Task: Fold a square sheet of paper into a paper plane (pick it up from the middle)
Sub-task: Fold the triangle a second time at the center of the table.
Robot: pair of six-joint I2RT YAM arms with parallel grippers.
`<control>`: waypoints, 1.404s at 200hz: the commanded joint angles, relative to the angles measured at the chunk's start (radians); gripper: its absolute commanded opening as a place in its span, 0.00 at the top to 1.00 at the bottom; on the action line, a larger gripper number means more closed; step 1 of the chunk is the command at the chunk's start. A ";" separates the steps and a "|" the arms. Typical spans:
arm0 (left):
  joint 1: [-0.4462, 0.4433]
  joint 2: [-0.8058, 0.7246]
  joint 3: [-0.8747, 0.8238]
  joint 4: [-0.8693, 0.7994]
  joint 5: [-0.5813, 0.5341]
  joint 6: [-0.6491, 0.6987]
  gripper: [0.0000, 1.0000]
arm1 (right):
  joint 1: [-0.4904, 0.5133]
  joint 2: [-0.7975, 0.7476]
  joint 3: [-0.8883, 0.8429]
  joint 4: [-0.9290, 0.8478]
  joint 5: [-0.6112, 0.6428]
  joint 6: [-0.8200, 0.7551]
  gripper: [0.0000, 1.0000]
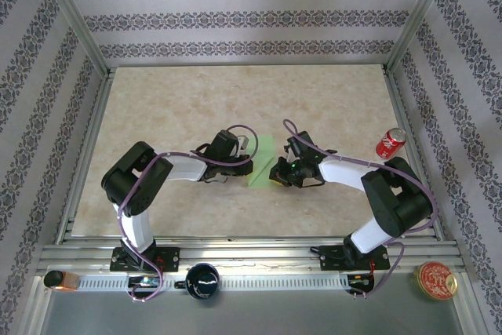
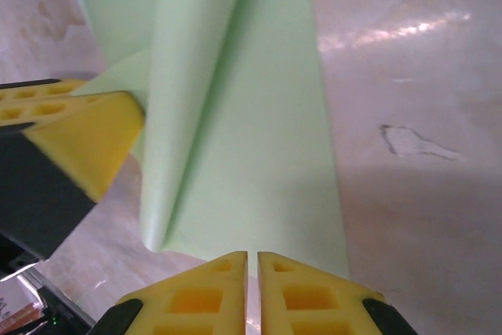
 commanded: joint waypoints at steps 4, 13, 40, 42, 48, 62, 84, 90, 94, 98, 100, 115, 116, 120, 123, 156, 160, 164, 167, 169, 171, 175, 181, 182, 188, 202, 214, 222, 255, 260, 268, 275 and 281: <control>-0.024 -0.026 -0.042 0.012 -0.077 -0.085 1.00 | 0.000 -0.016 -0.015 0.034 0.019 0.034 0.87; -0.030 -0.033 -0.044 0.005 -0.092 -0.095 1.00 | 0.001 -0.015 -0.018 0.046 0.016 0.041 0.87; -0.039 -0.048 -0.051 0.004 -0.119 -0.113 1.00 | -0.001 -0.001 -0.017 0.105 -0.024 0.062 0.89; -0.041 -0.048 -0.051 0.004 -0.119 -0.113 1.00 | -0.001 0.002 -0.015 0.112 -0.031 0.063 0.90; -0.042 -0.048 -0.049 0.003 -0.119 -0.113 1.00 | -0.001 0.016 -0.007 0.124 -0.051 0.063 0.91; -0.043 -0.047 -0.049 0.007 -0.115 -0.115 1.00 | 0.000 0.051 0.019 0.124 -0.071 0.064 0.95; -0.043 -0.048 -0.044 0.001 -0.114 -0.106 1.00 | 0.002 0.084 0.017 0.131 -0.046 0.072 0.97; -0.043 -0.050 -0.041 -0.005 -0.116 -0.102 1.00 | 0.002 0.091 0.014 0.129 -0.038 0.072 0.97; -0.043 -0.052 -0.041 -0.008 -0.118 -0.099 1.00 | 0.001 0.095 0.012 0.125 -0.033 0.071 0.98; -0.043 -0.053 -0.041 -0.010 -0.120 -0.097 1.00 | 0.000 0.098 0.012 0.120 -0.028 0.070 0.98; -0.043 -0.054 -0.040 -0.011 -0.120 -0.096 1.00 | 0.000 0.098 0.011 0.118 -0.025 0.068 0.98; -0.043 -0.061 -0.038 -0.018 -0.126 -0.086 1.00 | 0.001 0.100 0.005 0.100 -0.007 0.053 1.00; -0.043 -0.062 -0.036 -0.018 -0.126 -0.084 1.00 | 0.001 0.101 0.004 0.098 -0.006 0.052 1.00; -0.043 -0.063 -0.036 -0.017 -0.128 -0.078 1.00 | -0.001 0.101 0.002 0.094 -0.003 0.049 1.00; -0.043 -0.064 -0.034 -0.018 -0.127 -0.074 1.00 | -0.001 0.100 0.001 0.092 -0.001 0.048 1.00; -0.043 -0.061 -0.008 -0.044 -0.152 -0.019 1.00 | -0.006 0.108 -0.008 0.089 -0.007 0.027 1.00; -0.043 -0.058 -0.007 -0.039 -0.152 -0.018 1.00 | -0.006 0.111 -0.007 0.090 -0.008 0.025 1.00; -0.043 -0.054 -0.005 -0.037 -0.151 -0.016 1.00 | -0.007 0.113 -0.007 0.090 -0.010 0.025 1.00; -0.043 -0.053 -0.004 -0.037 -0.151 -0.015 1.00 | -0.007 0.114 -0.008 0.090 -0.010 0.025 1.00; -0.043 -0.050 -0.003 -0.037 -0.151 -0.015 1.00 | -0.007 0.115 -0.008 0.090 -0.010 0.026 1.00; -0.043 -0.048 -0.002 -0.036 -0.151 -0.015 1.00 | -0.007 0.116 -0.008 0.091 -0.010 0.026 1.00; -0.043 -0.045 0.000 -0.034 -0.150 -0.016 1.00 | -0.007 0.117 -0.006 0.091 -0.011 0.025 1.00; -0.043 -0.041 0.002 -0.031 -0.147 -0.017 1.00 | -0.007 0.117 -0.006 0.092 -0.012 0.026 1.00; -0.043 -0.041 0.001 -0.030 -0.147 -0.016 1.00 | -0.007 0.117 -0.006 0.092 -0.012 0.026 1.00; -0.043 -0.039 -0.003 -0.020 -0.145 -0.018 1.00 | -0.007 0.118 -0.007 0.092 -0.012 0.023 1.00; -0.043 -0.040 -0.011 0.001 -0.141 -0.017 1.00 | -0.007 0.119 -0.007 0.092 -0.014 0.023 1.00; -0.043 -0.041 -0.008 0.000 -0.142 -0.015 1.00 | -0.009 0.119 -0.006 0.090 -0.016 0.021 1.00; -0.043 -0.041 -0.006 -0.007 -0.144 -0.010 1.00 | -0.009 0.119 -0.006 0.090 -0.018 0.020 1.00; -0.044 -0.033 0.001 -0.012 -0.138 0.000 1.00 | -0.011 0.122 -0.006 0.087 -0.022 0.017 1.00; -0.043 -0.032 0.004 -0.015 -0.137 0.002 1.00 | -0.010 0.122 -0.006 0.087 -0.023 0.016 1.00; -0.043 -0.027 0.005 -0.015 -0.137 0.003 1.00 | -0.010 0.122 -0.006 0.086 -0.024 0.014 1.00; -0.043 -0.023 0.007 -0.012 -0.135 0.003 1.00 | -0.012 0.122 -0.006 0.086 -0.025 0.015 1.00; -0.042 -0.020 0.008 -0.012 -0.133 0.005 1.00 | -0.012 0.122 -0.006 0.087 -0.026 0.014 1.00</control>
